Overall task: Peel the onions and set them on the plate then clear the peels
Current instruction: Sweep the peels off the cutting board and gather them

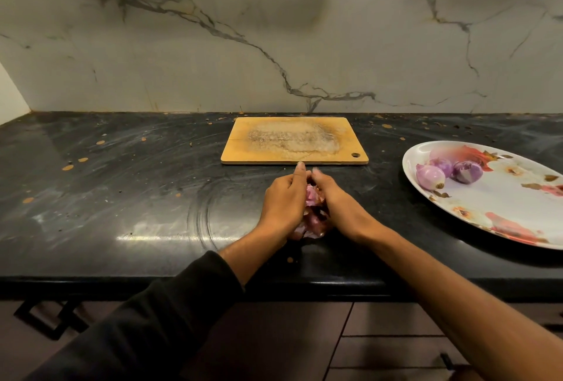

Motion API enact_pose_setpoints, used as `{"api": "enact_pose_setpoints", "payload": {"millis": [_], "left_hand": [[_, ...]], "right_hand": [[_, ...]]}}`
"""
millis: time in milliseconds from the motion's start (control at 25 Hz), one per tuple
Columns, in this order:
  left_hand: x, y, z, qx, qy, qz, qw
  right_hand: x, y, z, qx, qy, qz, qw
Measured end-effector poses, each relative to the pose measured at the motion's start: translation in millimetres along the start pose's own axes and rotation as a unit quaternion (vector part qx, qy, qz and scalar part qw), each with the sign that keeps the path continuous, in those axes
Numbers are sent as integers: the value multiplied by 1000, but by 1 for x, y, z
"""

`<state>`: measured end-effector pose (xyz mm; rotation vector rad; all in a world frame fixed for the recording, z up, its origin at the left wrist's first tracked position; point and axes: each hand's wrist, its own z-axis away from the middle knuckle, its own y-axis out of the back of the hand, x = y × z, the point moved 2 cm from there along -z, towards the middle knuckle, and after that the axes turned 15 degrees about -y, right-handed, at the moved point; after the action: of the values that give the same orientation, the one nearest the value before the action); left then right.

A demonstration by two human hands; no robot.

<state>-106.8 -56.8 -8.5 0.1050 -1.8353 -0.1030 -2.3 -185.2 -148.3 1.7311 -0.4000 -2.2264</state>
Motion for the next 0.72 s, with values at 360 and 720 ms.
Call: {"api": "enact_pose_setpoints", "payload": {"millis": [360, 720], "left_hand": [[-26, -9, -8, -41, -38, -120, 991], [-52, -7, -15, 43, 11, 17, 999]], "right_hand": [[-104, -10, 131, 80, -108, -107, 985], [-104, -32, 119, 77, -106, -274, 953]]}}
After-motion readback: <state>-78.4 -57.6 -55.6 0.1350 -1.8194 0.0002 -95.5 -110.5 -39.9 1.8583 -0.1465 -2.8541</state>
